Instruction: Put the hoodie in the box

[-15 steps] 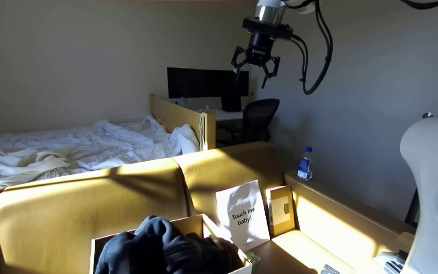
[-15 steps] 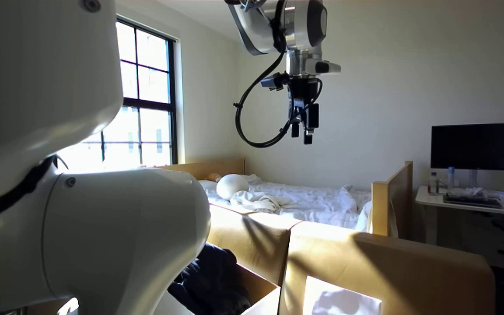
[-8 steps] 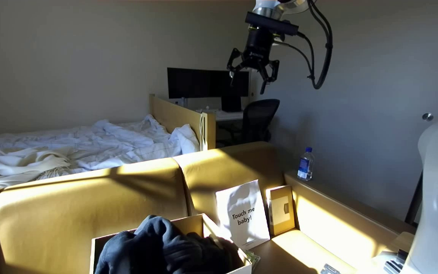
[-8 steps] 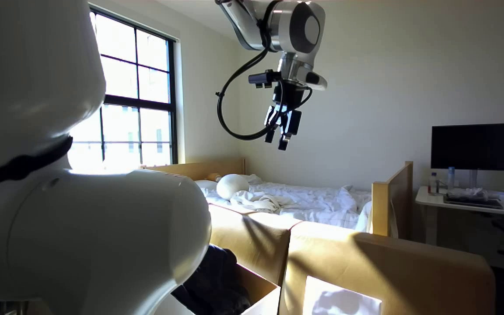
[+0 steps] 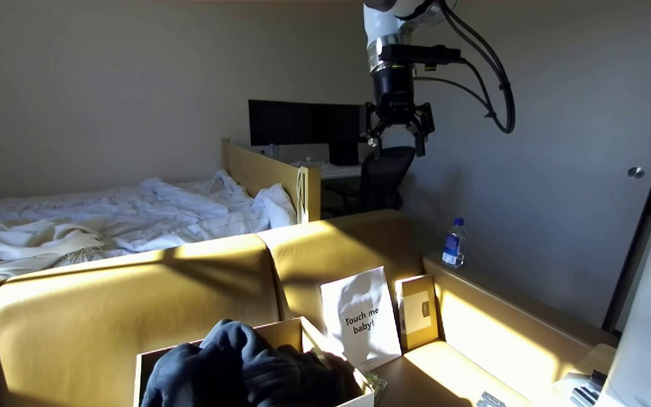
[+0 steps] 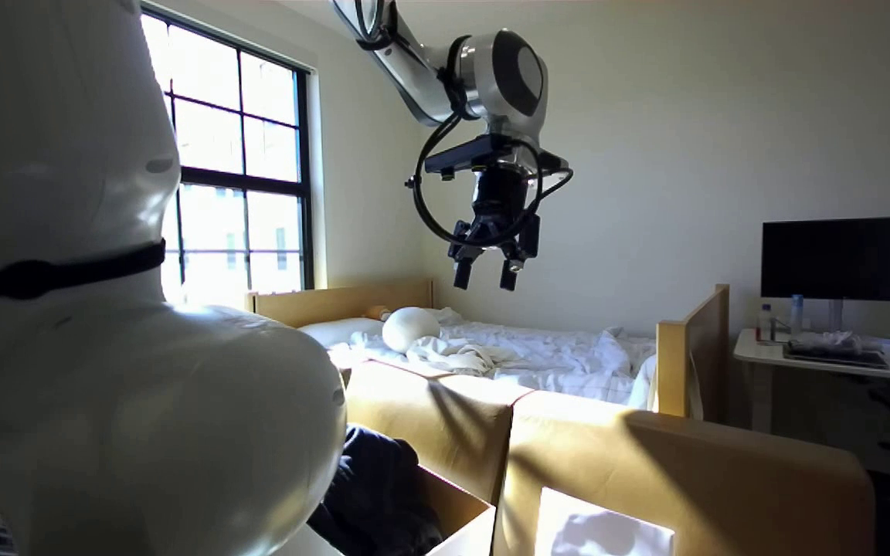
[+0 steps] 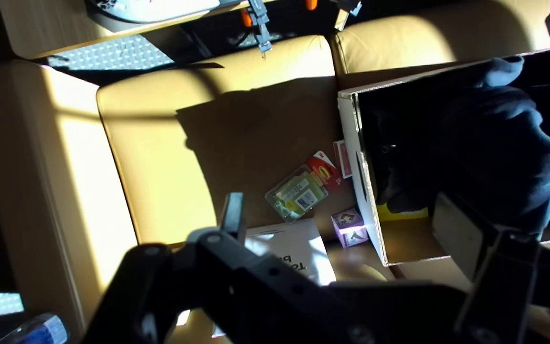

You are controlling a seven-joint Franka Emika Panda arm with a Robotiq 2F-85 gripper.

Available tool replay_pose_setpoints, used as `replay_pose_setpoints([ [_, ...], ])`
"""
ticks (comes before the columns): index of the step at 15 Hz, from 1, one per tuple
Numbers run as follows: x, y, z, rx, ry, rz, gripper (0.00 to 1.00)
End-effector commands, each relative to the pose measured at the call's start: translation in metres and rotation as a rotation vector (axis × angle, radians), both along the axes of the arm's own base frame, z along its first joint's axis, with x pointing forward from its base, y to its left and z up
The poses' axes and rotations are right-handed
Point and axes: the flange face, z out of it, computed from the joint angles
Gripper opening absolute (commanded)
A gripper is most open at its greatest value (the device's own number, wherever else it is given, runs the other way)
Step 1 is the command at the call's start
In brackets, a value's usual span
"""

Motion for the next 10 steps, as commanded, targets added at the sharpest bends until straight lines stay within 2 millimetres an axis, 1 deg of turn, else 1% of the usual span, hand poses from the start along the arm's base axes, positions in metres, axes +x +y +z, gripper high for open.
replay_pose_setpoints([
  [1, 0.0, -0.019, 0.014, -0.104, -0.04, 0.167, 1.0],
  [3, 0.006, -0.031, 0.016, -0.169, -0.105, 0.237, 1.0],
  [5, 0.016, -0.04, 0.016, -0.19, -0.218, 0.274, 1.0],
  [7, 0.024, -0.051, 0.009, -0.129, -0.354, 0.215, 1.0],
  [8, 0.026, -0.055, 0.002, -0.105, -0.407, 0.173, 1.0],
  [9, 0.028, -0.059, -0.004, -0.075, -0.435, 0.138, 1.0],
  [10, 0.038, -0.051, 0.004, -0.119, -0.375, 0.173, 1.0],
])
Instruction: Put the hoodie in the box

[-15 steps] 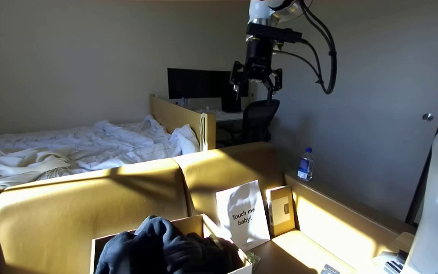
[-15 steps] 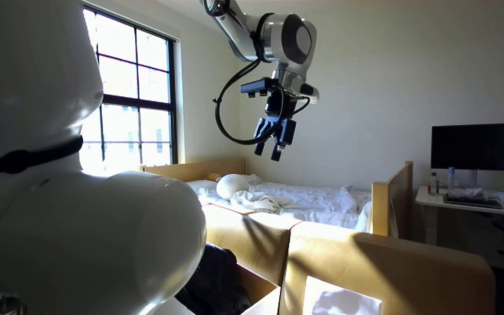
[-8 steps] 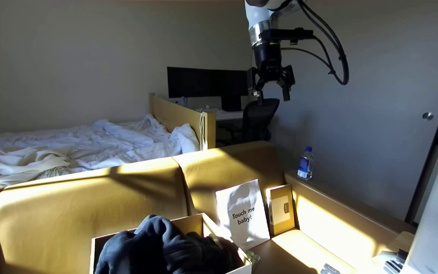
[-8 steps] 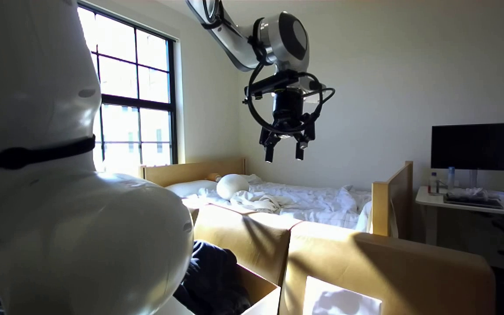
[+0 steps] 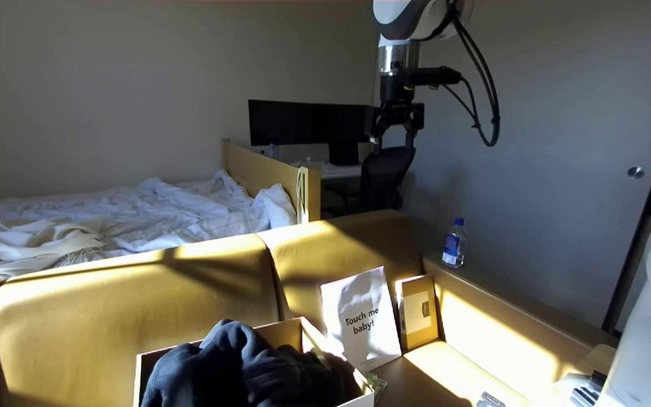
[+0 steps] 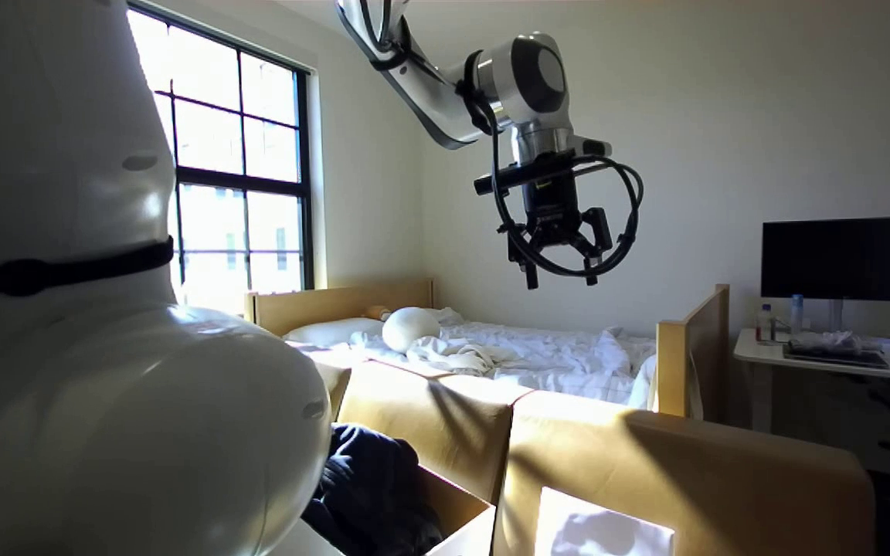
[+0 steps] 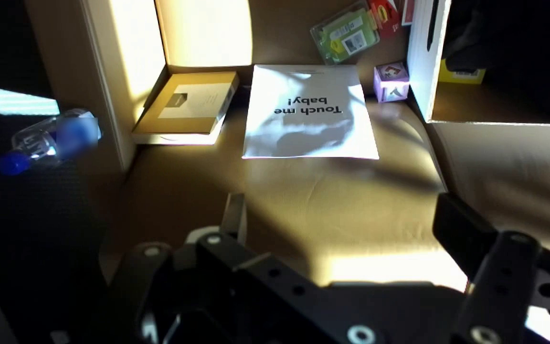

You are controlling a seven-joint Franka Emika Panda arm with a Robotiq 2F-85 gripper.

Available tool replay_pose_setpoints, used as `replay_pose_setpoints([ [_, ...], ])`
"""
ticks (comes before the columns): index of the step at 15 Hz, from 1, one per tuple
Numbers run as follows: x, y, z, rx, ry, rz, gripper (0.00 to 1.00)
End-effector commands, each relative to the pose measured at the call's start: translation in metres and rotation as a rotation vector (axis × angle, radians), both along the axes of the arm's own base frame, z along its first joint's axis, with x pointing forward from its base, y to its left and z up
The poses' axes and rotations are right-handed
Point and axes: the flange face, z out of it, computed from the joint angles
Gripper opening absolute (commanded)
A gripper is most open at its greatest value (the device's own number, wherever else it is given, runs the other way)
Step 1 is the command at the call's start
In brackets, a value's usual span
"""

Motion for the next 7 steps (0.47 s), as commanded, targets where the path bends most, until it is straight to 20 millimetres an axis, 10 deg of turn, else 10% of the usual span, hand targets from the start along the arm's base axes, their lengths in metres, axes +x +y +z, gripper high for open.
replay_pose_setpoints([
  [1, 0.0005, -0.0044, -0.0056, 0.019, -0.019, -0.014, 1.0],
  [7, -0.002, -0.0072, -0.0072, 0.037, -0.034, -0.026, 1.0],
])
